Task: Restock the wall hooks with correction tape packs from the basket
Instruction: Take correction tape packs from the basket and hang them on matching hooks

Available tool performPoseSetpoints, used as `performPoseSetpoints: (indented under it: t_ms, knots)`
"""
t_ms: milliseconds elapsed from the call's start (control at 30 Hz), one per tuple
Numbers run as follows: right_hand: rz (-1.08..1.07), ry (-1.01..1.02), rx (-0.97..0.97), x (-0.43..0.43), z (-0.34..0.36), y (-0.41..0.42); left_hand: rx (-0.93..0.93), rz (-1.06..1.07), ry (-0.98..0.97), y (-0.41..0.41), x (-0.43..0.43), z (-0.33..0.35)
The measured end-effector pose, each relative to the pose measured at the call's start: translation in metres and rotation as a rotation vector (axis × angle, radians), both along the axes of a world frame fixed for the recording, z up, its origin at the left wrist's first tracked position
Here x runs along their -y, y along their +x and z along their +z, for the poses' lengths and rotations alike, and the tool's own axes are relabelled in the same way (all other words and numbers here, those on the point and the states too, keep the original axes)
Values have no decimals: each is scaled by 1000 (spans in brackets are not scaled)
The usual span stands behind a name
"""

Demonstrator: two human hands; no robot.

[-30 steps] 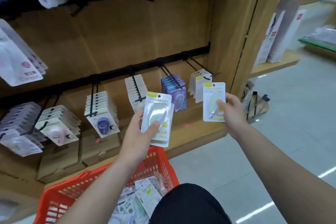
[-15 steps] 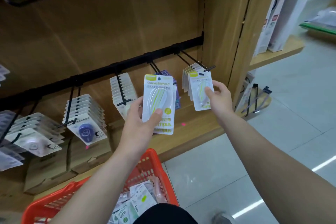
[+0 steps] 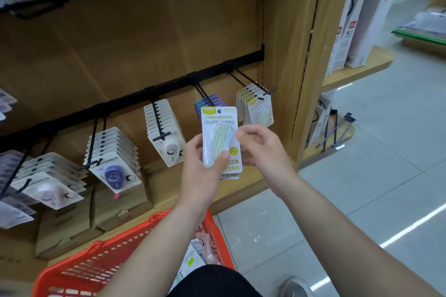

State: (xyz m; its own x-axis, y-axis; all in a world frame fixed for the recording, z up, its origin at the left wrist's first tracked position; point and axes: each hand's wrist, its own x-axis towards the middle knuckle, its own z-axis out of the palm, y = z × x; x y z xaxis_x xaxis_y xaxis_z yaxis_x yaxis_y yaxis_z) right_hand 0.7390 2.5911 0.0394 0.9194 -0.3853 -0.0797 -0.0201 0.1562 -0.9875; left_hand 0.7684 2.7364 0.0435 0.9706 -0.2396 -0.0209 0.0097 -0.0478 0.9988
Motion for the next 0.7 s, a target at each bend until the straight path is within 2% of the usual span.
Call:
performPoseSetpoints:
  t_ms: [100, 200, 333, 700]
  knots:
    - [-21, -24, -29, -3, -4, 0, 8, -25, 23, -3, 1, 0]
    - [-25, 46, -29, -1, -12, 1, 34, 2, 42, -5, 2, 0]
    - [-172, 137, -7, 22, -34, 4, 73, 67, 107, -1, -2, -9]
    - [-362, -44, -70, 72, -43, 48, 33, 74, 104, 2, -1, -14]
